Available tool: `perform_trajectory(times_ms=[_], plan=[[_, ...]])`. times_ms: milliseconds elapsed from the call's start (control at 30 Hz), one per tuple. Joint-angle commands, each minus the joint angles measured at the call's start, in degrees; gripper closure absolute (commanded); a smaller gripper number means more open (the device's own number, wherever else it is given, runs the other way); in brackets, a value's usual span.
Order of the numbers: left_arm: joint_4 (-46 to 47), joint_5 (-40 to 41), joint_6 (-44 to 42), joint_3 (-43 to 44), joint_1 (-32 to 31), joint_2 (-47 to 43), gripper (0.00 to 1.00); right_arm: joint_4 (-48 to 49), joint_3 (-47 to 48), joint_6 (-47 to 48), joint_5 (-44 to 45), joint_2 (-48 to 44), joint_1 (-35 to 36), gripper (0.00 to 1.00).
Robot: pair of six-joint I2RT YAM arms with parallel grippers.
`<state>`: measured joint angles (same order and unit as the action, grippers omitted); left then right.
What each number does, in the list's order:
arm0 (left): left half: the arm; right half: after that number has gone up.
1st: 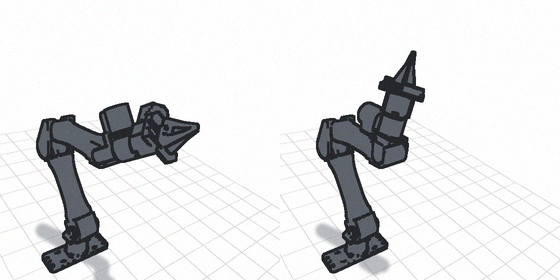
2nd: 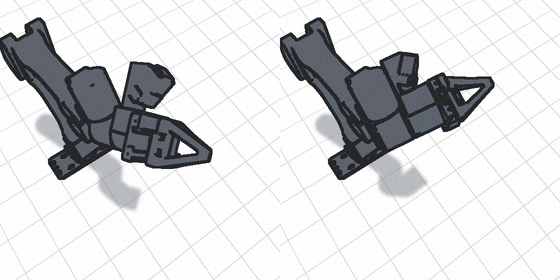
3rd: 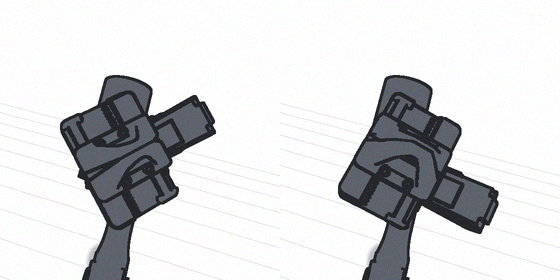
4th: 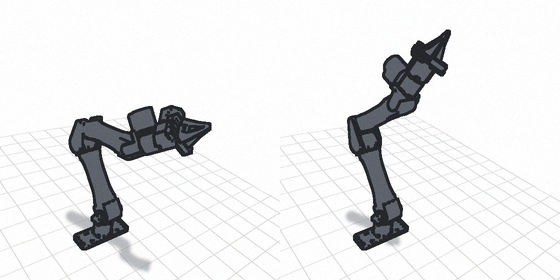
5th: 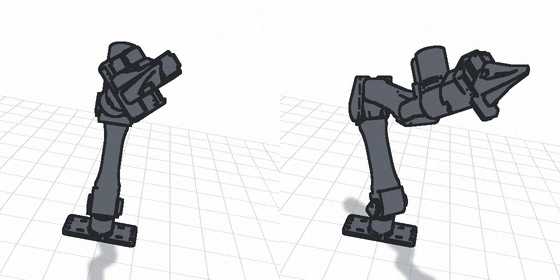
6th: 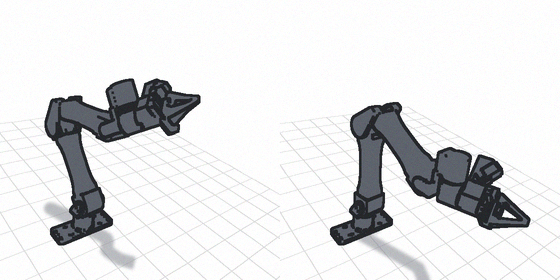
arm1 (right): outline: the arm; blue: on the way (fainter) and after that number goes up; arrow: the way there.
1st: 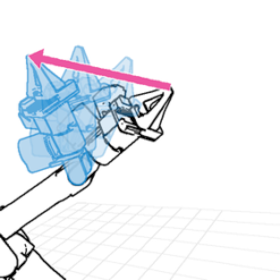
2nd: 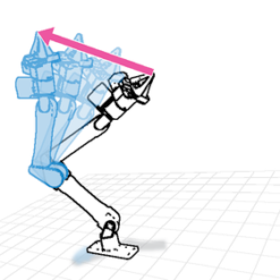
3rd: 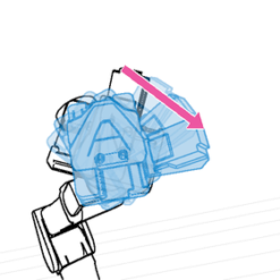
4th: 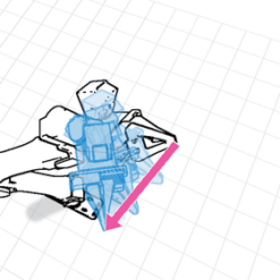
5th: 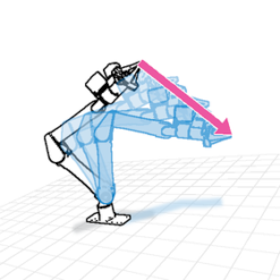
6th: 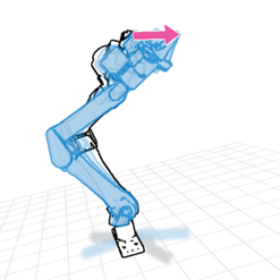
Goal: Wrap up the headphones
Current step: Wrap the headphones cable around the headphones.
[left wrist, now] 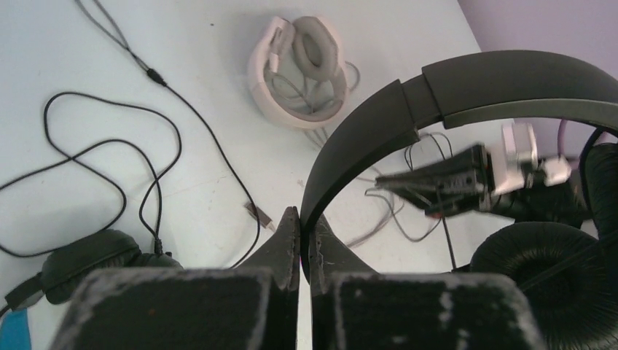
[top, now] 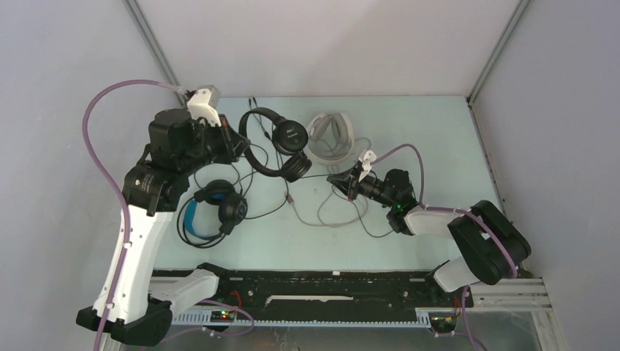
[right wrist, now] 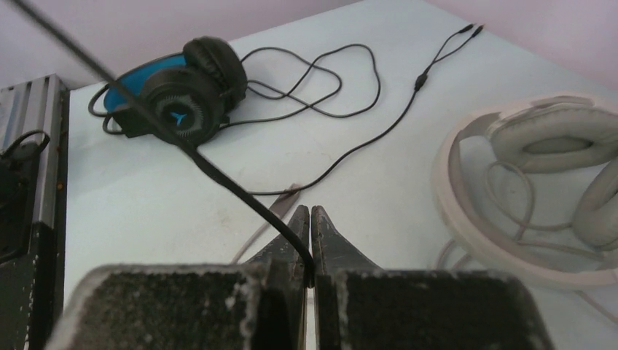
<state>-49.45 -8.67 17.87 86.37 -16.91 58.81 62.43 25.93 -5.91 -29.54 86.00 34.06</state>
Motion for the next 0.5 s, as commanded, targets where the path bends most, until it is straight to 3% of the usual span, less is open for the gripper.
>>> perform_trajectory(times_ms=[0, 133, 233, 467], plan=[[1.8, -9.4, -6.7, -1.7, 0.1, -1.5, 1.00, -13.9, 6.9, -2.6, 0.2, -3.8, -1.8, 1.00], [1.6, -10.7, -15.4, -5.5, -0.8, -2.0, 1.00, -30.3, 13.1, -5.9, -4.2, -6.2, -2.6, 1.00], [3.7, -6.6, -21.7, -8.6, -2.8, -2.5, 1.00, -44.8, 19.0, -8.6, -8.5, -7.6, -2.6, 1.00], [11.8, -2.1, -32.9, -15.6, -7.5, -3.6, 1.00, -61.6, 27.9, -14.3, -17.9, -11.7, -3.4, 1.00]])
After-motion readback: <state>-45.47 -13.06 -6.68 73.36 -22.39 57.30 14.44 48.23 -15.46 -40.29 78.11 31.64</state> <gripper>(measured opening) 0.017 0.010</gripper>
